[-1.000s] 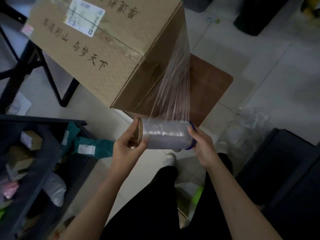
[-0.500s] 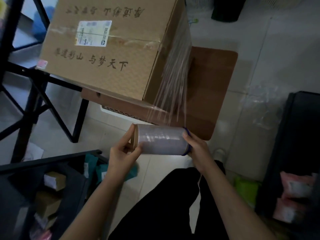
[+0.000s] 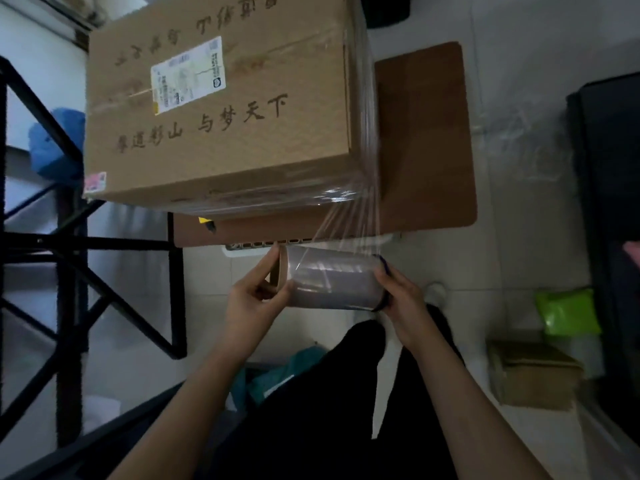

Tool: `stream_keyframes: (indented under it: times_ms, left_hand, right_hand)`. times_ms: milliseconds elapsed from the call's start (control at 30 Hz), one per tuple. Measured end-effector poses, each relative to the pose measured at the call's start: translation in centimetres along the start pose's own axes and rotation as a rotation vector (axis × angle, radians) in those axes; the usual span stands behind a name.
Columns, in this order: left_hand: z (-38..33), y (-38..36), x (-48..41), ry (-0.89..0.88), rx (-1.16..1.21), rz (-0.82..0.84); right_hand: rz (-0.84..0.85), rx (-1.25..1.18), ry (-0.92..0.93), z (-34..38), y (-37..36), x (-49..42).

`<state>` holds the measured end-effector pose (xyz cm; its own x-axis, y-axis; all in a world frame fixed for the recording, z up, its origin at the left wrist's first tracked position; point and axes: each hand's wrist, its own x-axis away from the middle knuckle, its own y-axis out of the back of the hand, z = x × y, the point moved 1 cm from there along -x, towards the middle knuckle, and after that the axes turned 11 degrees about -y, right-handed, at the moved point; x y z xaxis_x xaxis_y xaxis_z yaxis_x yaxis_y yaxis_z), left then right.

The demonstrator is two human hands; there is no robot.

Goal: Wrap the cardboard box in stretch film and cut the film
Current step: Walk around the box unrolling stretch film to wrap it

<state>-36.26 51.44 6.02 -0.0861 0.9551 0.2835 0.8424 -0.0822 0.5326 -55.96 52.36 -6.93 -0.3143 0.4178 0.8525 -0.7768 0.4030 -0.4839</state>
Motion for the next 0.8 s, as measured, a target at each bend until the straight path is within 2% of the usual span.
stream_keyframes:
  times_ms: [200, 433, 567, 800]
  left_hand:
    - [1.5, 2.7, 0.4, -0.023, -0.038, 0.019]
    - [4.1, 6.0, -1.0, -0.058, -0.064, 0.137]
    - [5.3, 8.5, -3.3, -0.142, -0.117, 0.232]
    - [7.6, 14.6, -8.9, -0.392, -0.245, 0.418]
  right_hand:
    - [0.034, -0.063, 0.061, -3.6, -1.8, 0.1]
    - [0.036, -0.133, 0.121, -6.6, -4.2, -0.1]
    - [-0.026, -0.197, 0.163, -8.6, -6.9, -1.7]
    - [-0.06, -0.354, 0.242, -12.2, -13.9, -5.9]
